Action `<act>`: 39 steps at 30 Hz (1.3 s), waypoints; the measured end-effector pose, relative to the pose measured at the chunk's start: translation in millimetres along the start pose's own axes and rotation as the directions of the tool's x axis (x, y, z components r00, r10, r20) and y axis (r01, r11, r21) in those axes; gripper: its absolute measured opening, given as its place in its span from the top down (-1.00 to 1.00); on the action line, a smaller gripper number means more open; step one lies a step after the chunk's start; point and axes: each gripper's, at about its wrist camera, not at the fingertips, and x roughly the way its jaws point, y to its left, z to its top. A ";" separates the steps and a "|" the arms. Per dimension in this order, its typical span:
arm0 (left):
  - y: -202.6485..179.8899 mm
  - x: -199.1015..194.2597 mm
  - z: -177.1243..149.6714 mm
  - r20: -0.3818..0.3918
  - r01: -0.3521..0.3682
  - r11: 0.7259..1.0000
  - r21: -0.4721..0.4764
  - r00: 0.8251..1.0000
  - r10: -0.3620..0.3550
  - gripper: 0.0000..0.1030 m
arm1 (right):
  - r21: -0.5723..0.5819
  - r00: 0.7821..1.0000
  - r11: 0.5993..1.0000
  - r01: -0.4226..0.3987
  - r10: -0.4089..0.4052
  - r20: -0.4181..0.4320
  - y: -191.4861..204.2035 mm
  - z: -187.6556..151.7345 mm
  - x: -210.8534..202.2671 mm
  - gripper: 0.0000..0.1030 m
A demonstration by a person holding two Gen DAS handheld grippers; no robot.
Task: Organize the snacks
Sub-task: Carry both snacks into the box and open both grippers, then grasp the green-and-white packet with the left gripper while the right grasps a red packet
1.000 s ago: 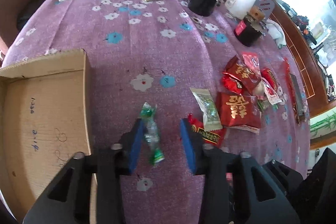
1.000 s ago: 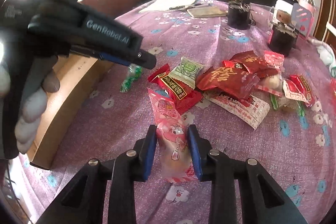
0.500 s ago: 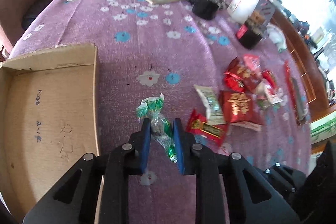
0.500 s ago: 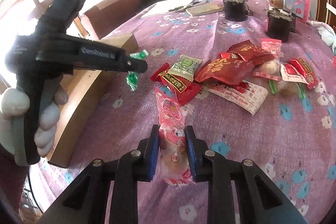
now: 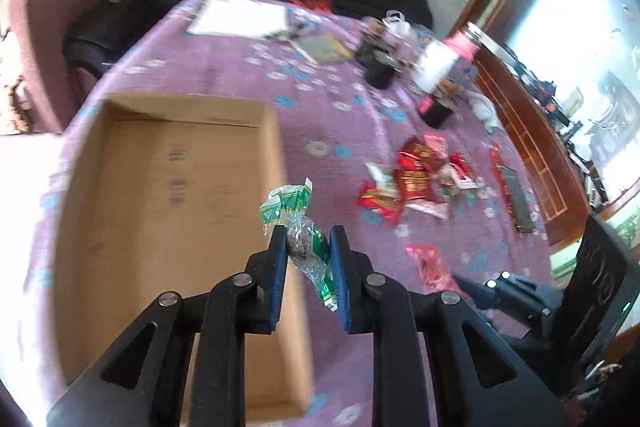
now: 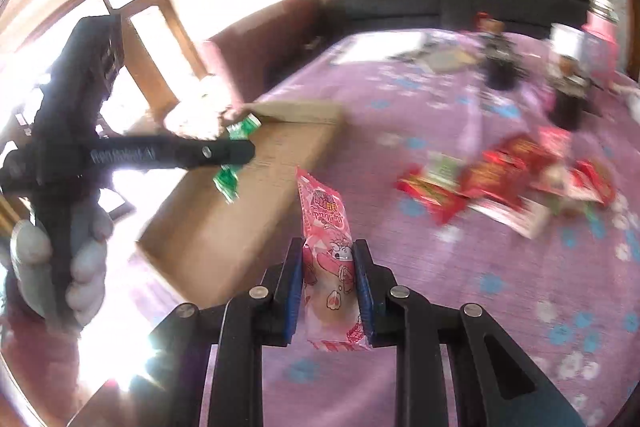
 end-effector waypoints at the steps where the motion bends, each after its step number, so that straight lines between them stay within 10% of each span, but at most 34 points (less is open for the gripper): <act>1: 11.5 -8.2 -4.2 0.014 -0.038 0.999 -0.004 0.999 0.038 0.64 | -0.003 1.000 1.000 -0.020 0.020 -0.002 7.8 2.7 0.9 0.54; 7: 77.5 -16.1 -22.7 0.006 -0.199 0.977 -0.072 0.980 0.200 0.64 | -0.041 0.990 0.991 -0.124 0.121 -0.067 71.8 23.8 47.5 0.54; 16: 120.1 -3.3 -36.2 -0.044 -0.245 0.962 -0.119 0.969 0.242 0.63 | -0.078 0.986 0.991 -0.105 0.093 -0.140 105.3 15.6 111.6 0.46; 20: 124.0 -7.3 -36.1 -0.044 -0.222 0.966 -0.136 0.975 0.218 0.44 | -0.109 0.990 0.989 -0.097 0.084 -0.116 109.9 14.4 110.1 -0.27; 24: 116.1 -20.4 -35.8 -0.013 -0.236 0.961 -0.147 0.972 0.236 0.25 | -0.104 0.995 0.991 -0.085 0.078 -0.068 102.8 15.6 93.0 -0.28; 30: 73.6 -41.2 -28.5 0.079 -0.204 0.974 -0.096 0.974 0.212 -0.14 | -0.038 0.998 0.997 -0.062 0.063 0.010 56.7 13.5 43.2 -0.28; 39: -12.5 0.6 -1.0 0.038 -0.020 1.000 -0.012 0.999 0.020 -0.14 | 0.271 0.993 0.960 0.067 -0.091 0.079 -97.8 3.8 -26.8 -0.26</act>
